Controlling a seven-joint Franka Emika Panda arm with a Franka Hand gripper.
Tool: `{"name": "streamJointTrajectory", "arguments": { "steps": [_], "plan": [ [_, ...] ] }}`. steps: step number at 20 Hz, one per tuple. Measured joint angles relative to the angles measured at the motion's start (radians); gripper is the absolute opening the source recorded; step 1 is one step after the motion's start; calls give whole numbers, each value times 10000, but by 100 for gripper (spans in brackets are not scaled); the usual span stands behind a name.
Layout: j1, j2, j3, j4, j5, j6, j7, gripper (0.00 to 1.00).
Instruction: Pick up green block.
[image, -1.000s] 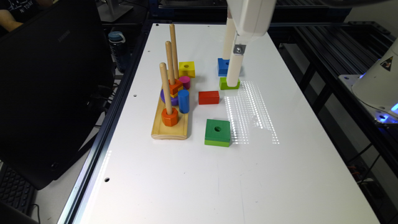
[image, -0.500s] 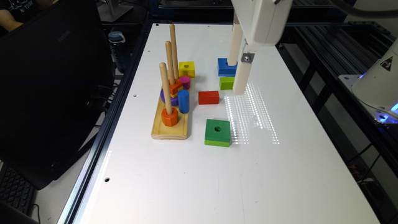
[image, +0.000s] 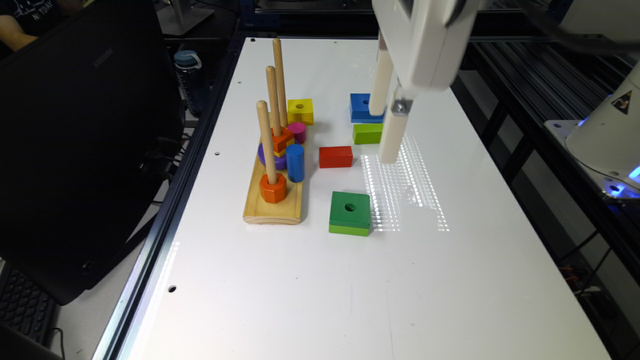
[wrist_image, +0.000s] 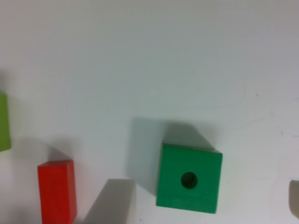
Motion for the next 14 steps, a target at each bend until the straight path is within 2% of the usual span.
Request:
{"name": "streamJointTrajectory", "arguments": {
  "steps": [2,5,6,7,10,13,14],
  "plan": [
    [-61,136,35,23,-97,98,18,100],
    [-144,232,117,25,-148,142,70,100],
    [-152,336,128,-16,-216,259,96,100],
    [-165,557,129,-54,-356,485,185,100],
    [-220,911,143,-17,-623,761,367,100],
    [-256,986,179,-12,-704,795,441,100],
    [-258,1065,184,-29,-773,868,507,100]
  ]
}}
